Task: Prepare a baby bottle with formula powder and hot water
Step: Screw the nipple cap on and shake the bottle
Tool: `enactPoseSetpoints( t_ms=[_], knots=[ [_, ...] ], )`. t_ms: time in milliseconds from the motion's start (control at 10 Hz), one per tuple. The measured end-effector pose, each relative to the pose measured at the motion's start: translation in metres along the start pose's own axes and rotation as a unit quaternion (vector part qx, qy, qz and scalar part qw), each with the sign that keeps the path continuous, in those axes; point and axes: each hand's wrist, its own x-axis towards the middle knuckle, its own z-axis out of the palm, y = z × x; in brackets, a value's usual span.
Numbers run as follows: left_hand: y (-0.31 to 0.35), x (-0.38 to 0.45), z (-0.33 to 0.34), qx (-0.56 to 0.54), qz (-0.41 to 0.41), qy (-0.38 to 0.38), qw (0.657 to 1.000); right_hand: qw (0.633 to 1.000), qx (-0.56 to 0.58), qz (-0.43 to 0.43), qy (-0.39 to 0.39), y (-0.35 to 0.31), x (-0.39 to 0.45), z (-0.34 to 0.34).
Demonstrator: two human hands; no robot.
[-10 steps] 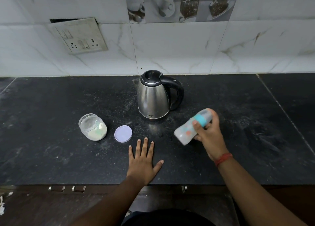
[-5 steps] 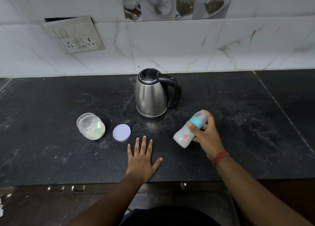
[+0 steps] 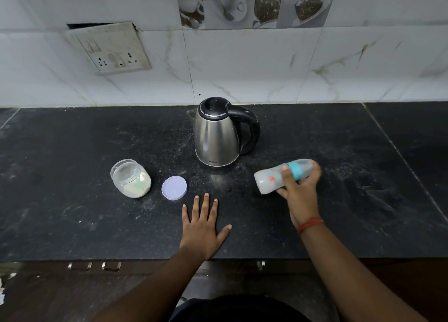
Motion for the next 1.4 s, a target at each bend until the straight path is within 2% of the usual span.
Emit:
enactPoseSetpoints(
  t_ms=[100, 200, 300, 400, 500, 600, 700, 900, 1000, 1100, 1200, 1300, 1400],
  knots=[
    [-0.002, -0.001, -0.001, -0.007, 0.001, -0.002, 1.0, 0.995, -0.044, 0.022, -0.083, -0.001, 0.0, 0.002],
    [-0.001, 0.0, 0.0, -0.002, -0.001, 0.0, 1.0, 0.999, 0.024, 0.019, 0.011, 0.0, 0.004, -0.002],
    [-0.002, -0.002, 0.0, -0.006, 0.0, -0.002, 1.0, 0.995, -0.048, 0.044, -0.077, 0.002, 0.003, -0.001],
    [0.001, 0.0, 0.0, -0.004, 0.001, -0.002, 1.0, 1.0, 0.001, 0.023, 0.002, 0.002, 0.002, -0.002],
    [-0.001, -0.001, 0.001, -0.008, 0.001, -0.003, 1.0, 0.997, -0.004, 0.047, -0.054, 0.0, 0.004, 0.0],
    [-0.002, -0.001, 0.001, -0.006, 0.0, -0.003, 1.0, 0.998, 0.014, 0.048, -0.039, 0.007, 0.001, 0.003],
    [-0.001, 0.0, 0.001, -0.007, 0.001, -0.002, 1.0, 0.996, 0.017, 0.059, -0.064, 0.011, -0.002, 0.006],
    [0.0, -0.001, 0.0, -0.006, 0.0, -0.001, 1.0, 0.998, 0.03, 0.044, -0.043, 0.011, -0.001, 0.004],
    [-0.002, -0.001, 0.0, -0.008, 0.001, -0.006, 1.0, 0.998, 0.0, 0.033, -0.057, 0.01, -0.001, 0.004],
    [0.0, 0.0, 0.001, -0.005, 0.002, -0.001, 1.0, 0.999, 0.039, 0.021, -0.009, 0.01, 0.001, 0.0],
    [-0.002, -0.001, 0.001, -0.01, 0.0, -0.004, 1.0, 0.994, -0.029, 0.04, -0.096, 0.01, -0.001, 0.009],
    [0.0, -0.001, 0.0, -0.005, 0.0, -0.003, 1.0, 0.998, 0.035, 0.036, -0.027, 0.007, 0.004, 0.01],
    [-0.002, -0.001, 0.0, -0.007, 0.002, -0.002, 1.0, 0.991, -0.044, 0.05, -0.114, 0.005, 0.006, 0.013]
  ],
)
